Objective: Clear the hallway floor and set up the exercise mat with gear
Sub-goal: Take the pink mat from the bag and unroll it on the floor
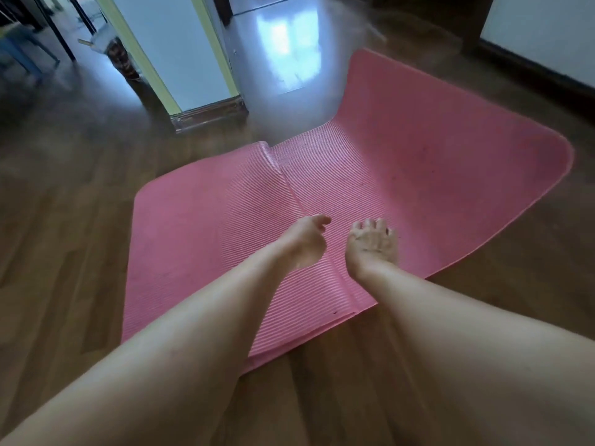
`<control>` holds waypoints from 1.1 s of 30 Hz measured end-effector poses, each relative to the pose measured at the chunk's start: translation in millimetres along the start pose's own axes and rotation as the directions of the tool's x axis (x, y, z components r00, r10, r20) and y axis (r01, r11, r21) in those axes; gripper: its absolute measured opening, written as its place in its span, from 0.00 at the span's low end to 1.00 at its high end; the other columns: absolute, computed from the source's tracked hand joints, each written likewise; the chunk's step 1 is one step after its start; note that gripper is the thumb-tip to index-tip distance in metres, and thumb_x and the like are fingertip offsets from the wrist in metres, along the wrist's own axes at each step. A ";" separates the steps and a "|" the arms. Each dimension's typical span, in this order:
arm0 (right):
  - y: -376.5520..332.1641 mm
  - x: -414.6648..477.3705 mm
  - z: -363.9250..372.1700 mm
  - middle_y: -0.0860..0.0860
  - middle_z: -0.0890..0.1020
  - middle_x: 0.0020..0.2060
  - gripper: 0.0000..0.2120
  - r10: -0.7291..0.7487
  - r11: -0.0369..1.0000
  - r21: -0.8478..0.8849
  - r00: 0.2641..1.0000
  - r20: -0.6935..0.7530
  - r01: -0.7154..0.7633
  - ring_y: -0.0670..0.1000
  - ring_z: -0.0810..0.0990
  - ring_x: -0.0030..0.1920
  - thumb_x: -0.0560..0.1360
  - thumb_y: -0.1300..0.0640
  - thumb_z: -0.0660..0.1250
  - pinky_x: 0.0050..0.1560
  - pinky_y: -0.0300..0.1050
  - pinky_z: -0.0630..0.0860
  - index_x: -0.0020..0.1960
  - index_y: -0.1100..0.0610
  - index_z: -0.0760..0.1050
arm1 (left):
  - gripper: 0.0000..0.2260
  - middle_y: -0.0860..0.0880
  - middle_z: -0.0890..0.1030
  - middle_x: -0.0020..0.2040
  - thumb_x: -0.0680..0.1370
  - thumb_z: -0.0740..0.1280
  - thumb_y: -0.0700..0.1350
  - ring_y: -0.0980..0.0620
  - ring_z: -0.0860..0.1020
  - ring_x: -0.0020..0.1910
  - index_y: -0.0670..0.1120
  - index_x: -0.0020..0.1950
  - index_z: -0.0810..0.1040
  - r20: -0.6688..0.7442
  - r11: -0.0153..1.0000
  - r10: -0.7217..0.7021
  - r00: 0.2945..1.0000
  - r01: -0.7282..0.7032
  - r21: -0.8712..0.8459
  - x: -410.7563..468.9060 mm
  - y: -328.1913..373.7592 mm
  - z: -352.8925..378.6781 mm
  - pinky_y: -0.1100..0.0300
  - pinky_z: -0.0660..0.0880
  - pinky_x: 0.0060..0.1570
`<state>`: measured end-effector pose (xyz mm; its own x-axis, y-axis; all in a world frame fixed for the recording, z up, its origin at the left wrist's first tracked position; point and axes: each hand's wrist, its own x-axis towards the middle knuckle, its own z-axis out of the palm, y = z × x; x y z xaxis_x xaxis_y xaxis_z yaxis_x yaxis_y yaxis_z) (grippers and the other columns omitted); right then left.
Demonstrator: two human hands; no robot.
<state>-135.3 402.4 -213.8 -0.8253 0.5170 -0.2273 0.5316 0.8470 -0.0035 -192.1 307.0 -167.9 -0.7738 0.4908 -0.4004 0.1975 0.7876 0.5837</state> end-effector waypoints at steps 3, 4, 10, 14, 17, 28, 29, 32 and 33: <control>-11.6 4.1 6.1 0.59 0.67 0.68 0.25 -0.016 1.000 0.018 0.998 0.065 0.015 0.60 0.62 0.69 0.75 0.60 0.61 0.68 0.53 0.62 0.70 0.61 0.61 | 0.25 0.49 0.68 0.73 0.78 0.57 0.36 0.50 0.66 0.71 0.51 0.74 0.62 0.034 0.973 0.030 0.999 -0.037 0.229 2.5 -12.7 6.4 0.59 0.62 0.70; -17.1 5.1 6.5 0.60 0.66 0.68 0.26 -0.021 0.999 0.032 0.997 0.078 0.018 0.60 0.61 0.70 0.75 0.59 0.62 0.69 0.53 0.61 0.71 0.61 0.60 | 0.26 0.49 0.66 0.74 0.78 0.57 0.36 0.50 0.65 0.72 0.51 0.75 0.61 0.042 0.959 0.040 0.998 -0.050 0.280 2.7 -16.3 7.2 0.58 0.62 0.70; -59.3 5.1 17.0 0.59 0.64 0.71 0.29 -0.108 0.991 0.088 0.987 0.118 0.098 0.60 0.58 0.72 0.75 0.58 0.62 0.71 0.53 0.57 0.73 0.60 0.58 | 0.28 0.50 0.58 0.77 0.78 0.59 0.40 0.47 0.60 0.75 0.52 0.77 0.54 0.052 0.883 0.056 0.997 -0.074 0.463 -0.3 -48.4 -4.3 0.52 0.61 0.72; -75.2 8.7 28.3 0.58 0.63 0.72 0.30 -0.138 0.979 0.172 0.976 0.166 0.109 0.58 0.59 0.72 0.74 0.59 0.64 0.70 0.52 0.58 0.74 0.58 0.58 | 0.28 0.49 0.62 0.74 0.79 0.60 0.41 0.46 0.63 0.72 0.51 0.77 0.54 0.047 0.813 0.095 0.994 -0.105 0.572 -2.7 -67.7 -9.9 0.51 0.63 0.69; -72.6 4.7 50.7 0.58 0.62 0.72 0.29 -0.064 0.970 0.242 0.957 0.284 -0.006 0.59 0.60 0.72 0.75 0.57 0.65 0.70 0.52 0.60 0.73 0.58 0.59 | 0.30 0.48 0.61 0.75 0.78 0.60 0.39 0.48 0.62 0.73 0.50 0.77 0.52 0.088 0.760 0.131 0.987 -0.157 0.631 -5.8 -87.9 -6.0 0.51 0.60 0.71; -78.1 -8.4 81.8 0.62 0.64 0.70 0.37 0.164 0.949 0.185 0.900 0.404 -0.256 0.61 0.66 0.69 0.73 0.57 0.67 0.66 0.52 0.66 0.75 0.58 0.51 | 0.38 0.48 0.53 0.78 0.77 0.62 0.41 0.47 0.56 0.76 0.55 0.77 0.39 0.199 0.811 0.073 0.977 -0.174 0.558 -9.8 -153.5 8.5 0.47 0.59 0.70; -85.0 -10.5 79.6 0.62 0.66 0.69 0.39 0.165 0.953 0.163 0.889 0.427 -0.255 0.61 0.67 0.68 0.72 0.57 0.68 0.65 0.52 0.68 0.75 0.60 0.51 | 0.39 0.47 0.54 0.78 0.77 0.63 0.42 0.45 0.59 0.74 0.55 0.76 0.39 0.220 0.827 0.051 0.974 -0.165 0.538 -11.4 -158.7 9.8 0.47 0.63 0.69; -106.0 -15.8 73.2 0.61 0.75 0.63 0.38 0.120 0.963 0.156 0.865 0.488 -0.221 0.58 0.75 0.63 0.67 0.55 0.74 0.57 0.49 0.75 0.71 0.64 0.61 | 0.43 0.45 0.54 0.78 0.76 0.66 0.48 0.42 0.68 0.69 0.56 0.76 0.35 0.285 0.861 -0.054 0.957 -0.100 0.498 -16.7 -176.6 12.6 0.48 0.69 0.65; -112.8 -16.8 71.3 0.59 0.79 0.59 0.32 0.095 0.966 0.162 0.862 0.498 -0.200 0.57 0.79 0.59 0.66 0.55 0.75 0.52 0.48 0.77 0.66 0.64 0.69 | 0.44 0.44 0.53 0.78 0.76 0.67 0.50 0.41 0.68 0.70 0.56 0.75 0.34 0.294 0.867 -0.089 0.952 -0.071 0.493 -17.3 -183.2 12.1 0.49 0.68 0.66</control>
<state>-167.7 289.4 -279.0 -0.5657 0.4649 -0.6811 0.7099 0.6948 -0.1153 -207.6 158.7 -276.4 -0.5768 0.5062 -0.6411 0.5228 0.8318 0.1863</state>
